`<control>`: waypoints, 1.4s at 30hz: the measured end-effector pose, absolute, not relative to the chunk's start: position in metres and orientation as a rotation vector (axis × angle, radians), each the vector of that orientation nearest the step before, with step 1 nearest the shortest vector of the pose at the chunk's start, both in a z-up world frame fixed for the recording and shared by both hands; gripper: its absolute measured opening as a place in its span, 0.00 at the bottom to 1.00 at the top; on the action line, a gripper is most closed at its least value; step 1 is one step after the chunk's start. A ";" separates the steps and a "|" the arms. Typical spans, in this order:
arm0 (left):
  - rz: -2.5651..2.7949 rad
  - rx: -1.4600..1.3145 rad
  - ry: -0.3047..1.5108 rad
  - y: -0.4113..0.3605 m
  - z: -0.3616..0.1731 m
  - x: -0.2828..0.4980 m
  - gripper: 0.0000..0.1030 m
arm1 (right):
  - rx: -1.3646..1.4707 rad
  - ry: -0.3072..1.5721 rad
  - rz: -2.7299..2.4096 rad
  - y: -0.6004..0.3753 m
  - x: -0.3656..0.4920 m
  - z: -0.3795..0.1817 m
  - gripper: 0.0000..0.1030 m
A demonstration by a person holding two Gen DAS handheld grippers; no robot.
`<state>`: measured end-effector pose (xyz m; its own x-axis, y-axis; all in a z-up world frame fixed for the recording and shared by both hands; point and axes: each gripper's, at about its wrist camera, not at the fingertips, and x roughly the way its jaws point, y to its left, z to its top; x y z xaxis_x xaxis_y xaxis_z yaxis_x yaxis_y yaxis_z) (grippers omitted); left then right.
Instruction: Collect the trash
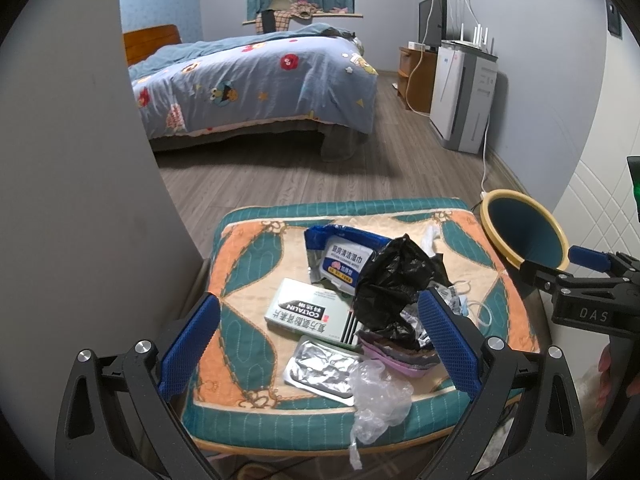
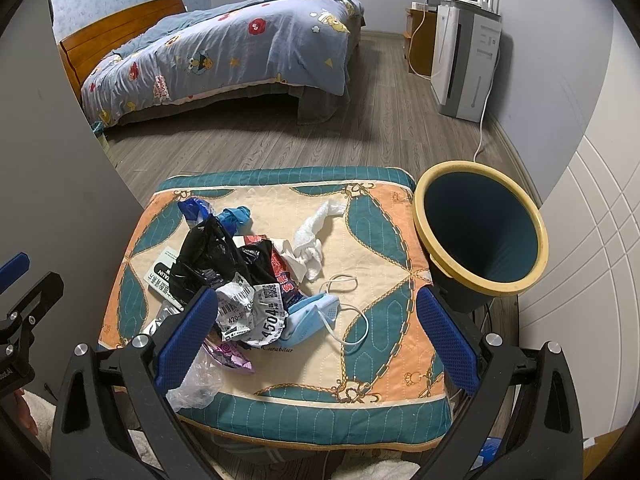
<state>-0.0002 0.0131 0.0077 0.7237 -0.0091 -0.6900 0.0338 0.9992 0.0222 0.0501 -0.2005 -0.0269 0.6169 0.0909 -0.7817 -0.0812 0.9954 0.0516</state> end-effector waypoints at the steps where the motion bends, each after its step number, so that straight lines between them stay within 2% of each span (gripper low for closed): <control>1: -0.023 0.034 0.762 0.013 0.008 0.000 0.95 | 0.011 0.902 0.099 -0.200 0.050 -0.027 0.95; 18: -0.038 -0.032 0.770 0.027 0.008 0.006 0.95 | -0.052 0.950 0.070 -0.191 0.054 -0.038 0.95; 30: 0.005 0.012 0.781 0.036 -0.001 0.075 0.95 | -0.068 1.031 0.248 -0.143 0.101 -0.077 0.94; 35: 0.000 -0.043 0.826 0.047 -0.015 0.089 0.95 | -0.084 1.096 0.283 -0.134 0.122 -0.106 0.75; 36: 0.001 -0.042 0.828 0.047 -0.015 0.090 0.95 | -0.083 1.104 0.287 -0.133 0.124 -0.109 0.68; 38: 0.011 -0.009 0.830 0.043 -0.017 0.092 0.95 | -0.063 1.132 0.312 -0.134 0.126 -0.114 0.48; 40: 0.012 0.042 0.840 0.036 -0.019 0.092 0.95 | -0.022 1.151 0.332 -0.137 0.125 -0.111 0.18; 42: -0.003 0.066 0.843 0.032 -0.019 0.093 0.95 | 0.006 1.136 0.346 -0.141 0.121 -0.101 0.09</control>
<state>0.0931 0.0317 -0.0188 0.6651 0.0235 -0.7464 0.0293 0.9979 0.0575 0.1213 -0.1410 -0.1011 0.3737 0.2736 -0.8863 -0.2672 0.9467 0.1796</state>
